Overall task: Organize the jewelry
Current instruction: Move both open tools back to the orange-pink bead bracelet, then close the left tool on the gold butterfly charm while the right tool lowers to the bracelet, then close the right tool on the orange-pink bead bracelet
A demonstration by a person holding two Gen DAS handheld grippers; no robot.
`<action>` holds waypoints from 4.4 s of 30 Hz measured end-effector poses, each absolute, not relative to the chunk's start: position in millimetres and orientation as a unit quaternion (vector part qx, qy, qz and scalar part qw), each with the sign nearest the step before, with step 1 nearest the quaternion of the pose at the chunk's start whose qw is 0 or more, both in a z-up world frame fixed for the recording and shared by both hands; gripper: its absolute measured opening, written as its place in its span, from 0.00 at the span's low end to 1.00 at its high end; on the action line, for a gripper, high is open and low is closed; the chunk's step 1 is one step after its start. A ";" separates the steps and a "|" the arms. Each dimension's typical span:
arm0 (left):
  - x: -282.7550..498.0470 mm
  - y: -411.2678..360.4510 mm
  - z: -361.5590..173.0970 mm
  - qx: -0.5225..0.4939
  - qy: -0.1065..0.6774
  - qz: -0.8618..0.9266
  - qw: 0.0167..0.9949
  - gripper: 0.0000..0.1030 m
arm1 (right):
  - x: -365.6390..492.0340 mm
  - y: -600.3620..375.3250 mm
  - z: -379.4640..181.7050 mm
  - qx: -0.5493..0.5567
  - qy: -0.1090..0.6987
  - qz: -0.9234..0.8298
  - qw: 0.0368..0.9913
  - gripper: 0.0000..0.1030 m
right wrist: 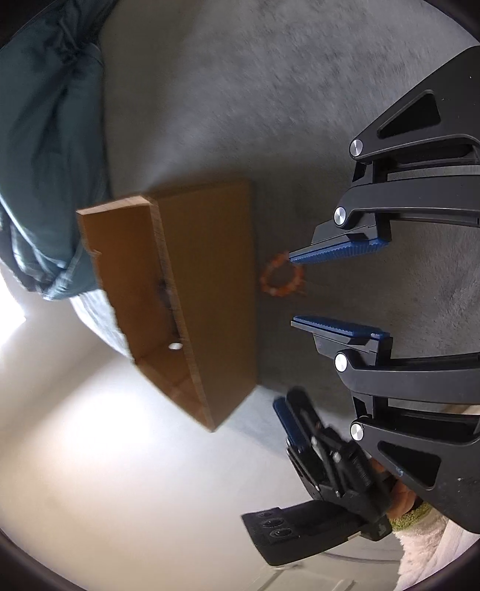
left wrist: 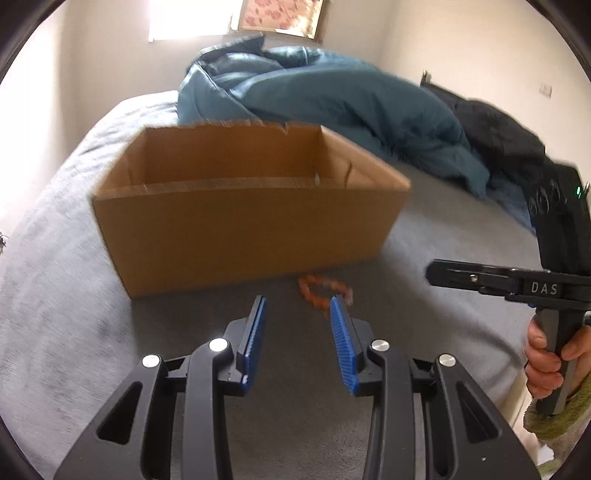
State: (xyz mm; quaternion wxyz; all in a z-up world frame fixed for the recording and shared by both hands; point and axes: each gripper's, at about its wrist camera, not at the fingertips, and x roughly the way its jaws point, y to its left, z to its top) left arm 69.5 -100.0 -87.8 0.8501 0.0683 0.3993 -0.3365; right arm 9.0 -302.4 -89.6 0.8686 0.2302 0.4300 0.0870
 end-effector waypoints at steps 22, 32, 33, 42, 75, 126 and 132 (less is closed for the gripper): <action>80.7 -154.4 -150.5 0.128 0.454 -0.322 0.821 0.33 | 75.5 -295.2 -139.3 0.181 0.488 0.057 0.852 0.27; 81.7 -164.6 -149.4 0.128 0.455 -0.316 0.823 0.33 | 91.9 -287.5 -154.6 0.159 0.506 0.051 0.846 0.08; 82.0 -164.4 -149.2 0.127 0.455 -0.315 0.823 0.33 | 91.9 -288.0 -154.5 0.161 0.505 0.051 0.846 0.07; 84.8 -163.8 -154.1 0.128 0.455 -0.317 0.822 0.33 | 73.2 -302.8 -148.1 0.183 0.494 0.032 0.849 0.07; 89.8 -173.0 -160.0 0.139 0.448 -0.346 0.812 0.33 | 8.7 -341.9 -159.5 0.265 0.435 0.006 0.860 0.30; 99.2 -139.7 -158.9 0.106 0.442 -0.273 0.848 0.16 | 47.7 -323.2 -148.4 0.144 0.466 0.001 0.873 0.32; 106.4 -141.0 -164.2 0.100 0.448 -0.271 0.846 0.15 | 53.4 -317.6 -157.4 0.133 0.474 -0.014 0.870 0.25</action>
